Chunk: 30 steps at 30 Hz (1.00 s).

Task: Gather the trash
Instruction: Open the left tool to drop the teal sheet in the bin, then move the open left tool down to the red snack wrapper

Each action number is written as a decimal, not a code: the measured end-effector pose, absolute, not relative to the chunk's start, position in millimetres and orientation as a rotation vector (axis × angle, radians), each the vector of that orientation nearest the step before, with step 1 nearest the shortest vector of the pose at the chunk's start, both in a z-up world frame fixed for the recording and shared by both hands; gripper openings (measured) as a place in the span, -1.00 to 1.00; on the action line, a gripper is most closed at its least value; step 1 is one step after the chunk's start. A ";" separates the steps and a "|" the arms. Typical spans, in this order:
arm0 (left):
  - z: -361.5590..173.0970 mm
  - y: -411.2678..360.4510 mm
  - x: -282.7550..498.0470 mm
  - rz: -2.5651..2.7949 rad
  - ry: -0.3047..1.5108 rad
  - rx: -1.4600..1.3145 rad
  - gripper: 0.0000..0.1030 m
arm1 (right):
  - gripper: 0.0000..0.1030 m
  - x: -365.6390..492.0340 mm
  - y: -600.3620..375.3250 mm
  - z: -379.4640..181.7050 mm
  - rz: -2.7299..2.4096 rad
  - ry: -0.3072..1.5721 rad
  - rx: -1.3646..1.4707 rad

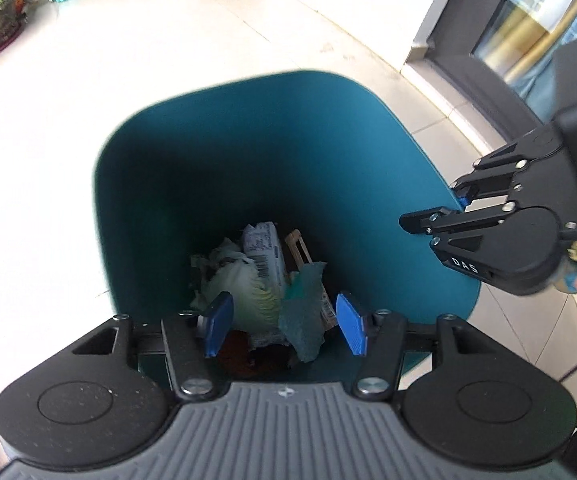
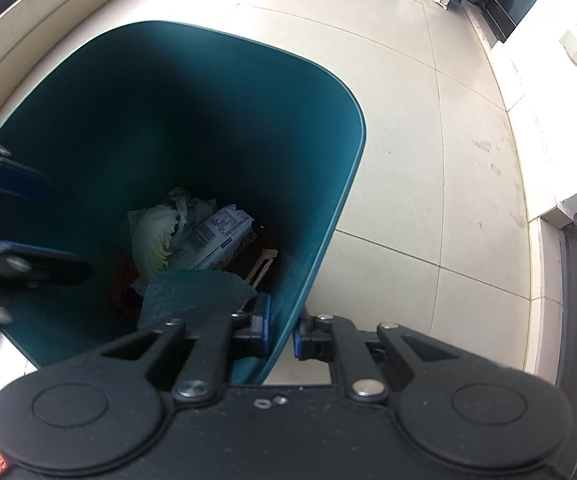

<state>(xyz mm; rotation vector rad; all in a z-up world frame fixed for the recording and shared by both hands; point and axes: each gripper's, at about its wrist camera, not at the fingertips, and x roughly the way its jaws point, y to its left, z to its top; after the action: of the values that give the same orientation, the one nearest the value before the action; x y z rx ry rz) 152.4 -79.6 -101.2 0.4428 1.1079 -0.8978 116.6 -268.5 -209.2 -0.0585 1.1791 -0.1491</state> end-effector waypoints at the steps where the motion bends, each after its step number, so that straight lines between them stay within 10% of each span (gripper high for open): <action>1: -97.3 -74.5 152.8 -0.893 1.102 0.435 0.09 | -0.81 116.7 -268.6 -208.8 -0.150 1.180 -0.058; 18: -51.2 79.2 183.6 -0.661 1.007 0.338 0.31 | -0.81 120.8 -270.1 -210.6 -0.162 1.199 -0.053; 30: -170.1 218.2 229.5 -0.280 1.148 0.151 0.54 | -0.81 122.3 -270.6 -212.9 -0.170 1.214 -0.046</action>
<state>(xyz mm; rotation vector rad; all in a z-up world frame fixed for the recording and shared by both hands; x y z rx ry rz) 229.5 218.2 -170.1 0.1510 1.1478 -0.2800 122.3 -270.6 -212.9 -0.0460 1.2138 -0.1697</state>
